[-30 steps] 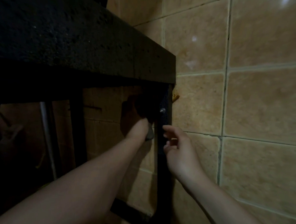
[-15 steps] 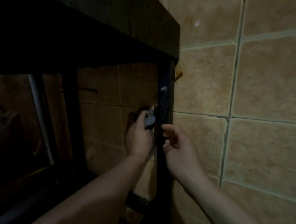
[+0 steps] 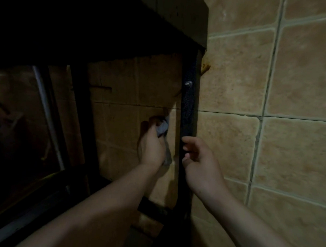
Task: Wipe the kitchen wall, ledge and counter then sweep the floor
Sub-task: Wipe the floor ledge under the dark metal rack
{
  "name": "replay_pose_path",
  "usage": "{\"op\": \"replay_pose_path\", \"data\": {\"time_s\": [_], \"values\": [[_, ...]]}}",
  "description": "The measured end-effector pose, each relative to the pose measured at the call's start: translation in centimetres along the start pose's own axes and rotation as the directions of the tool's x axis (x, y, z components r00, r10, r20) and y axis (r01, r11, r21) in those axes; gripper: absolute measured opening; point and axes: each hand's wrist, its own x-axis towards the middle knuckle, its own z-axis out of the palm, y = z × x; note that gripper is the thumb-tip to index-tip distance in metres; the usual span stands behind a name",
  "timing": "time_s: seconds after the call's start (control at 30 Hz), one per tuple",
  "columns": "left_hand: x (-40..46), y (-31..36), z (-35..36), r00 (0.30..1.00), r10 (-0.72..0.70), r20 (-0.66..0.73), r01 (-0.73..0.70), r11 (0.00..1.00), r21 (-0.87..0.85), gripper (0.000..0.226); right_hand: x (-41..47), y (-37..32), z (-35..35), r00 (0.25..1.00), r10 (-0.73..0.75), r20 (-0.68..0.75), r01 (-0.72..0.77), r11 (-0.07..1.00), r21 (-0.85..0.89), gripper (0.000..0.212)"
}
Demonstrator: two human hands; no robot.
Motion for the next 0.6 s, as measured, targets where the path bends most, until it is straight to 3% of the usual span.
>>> {"op": "replay_pose_path", "data": {"time_s": [0.1, 0.23, 0.37, 0.43, 0.6], "values": [[-1.4, -1.1, 0.6, 0.997, 0.072, 0.04, -0.074, 0.997, 0.038, 0.032, -0.2, 0.0, 0.2, 1.0, 0.006, -0.018, -0.006, 1.0, -0.009, 0.043], [-3.6, -3.5, 1.2, 0.991, 0.011, 0.134, -0.029, 0.991, 0.132, 0.03, -0.9, 0.7, 0.4, 0.999, 0.04, 0.004, -0.04, 0.999, 0.004, 0.043], [-1.1, -3.4, 0.2, 0.989, -0.146, -0.024, 0.147, 0.988, 0.056, 0.027, -1.1, 0.9, 0.2, 0.998, 0.039, 0.045, -0.04, 0.999, 0.022, 0.043], [1.4, -3.5, -0.5, 0.972, -0.224, -0.07, 0.23, 0.967, 0.112, 0.041, -0.9, 0.8, 0.4, 0.998, 0.032, 0.056, -0.033, 0.999, 0.029, 0.043], [4.3, -2.5, -0.9, 0.953, -0.277, -0.124, 0.29, 0.952, 0.101, 0.049, -0.4, 0.6, 1.3, 0.999, -0.01, 0.043, 0.009, 1.0, 0.018, 0.042]]}}
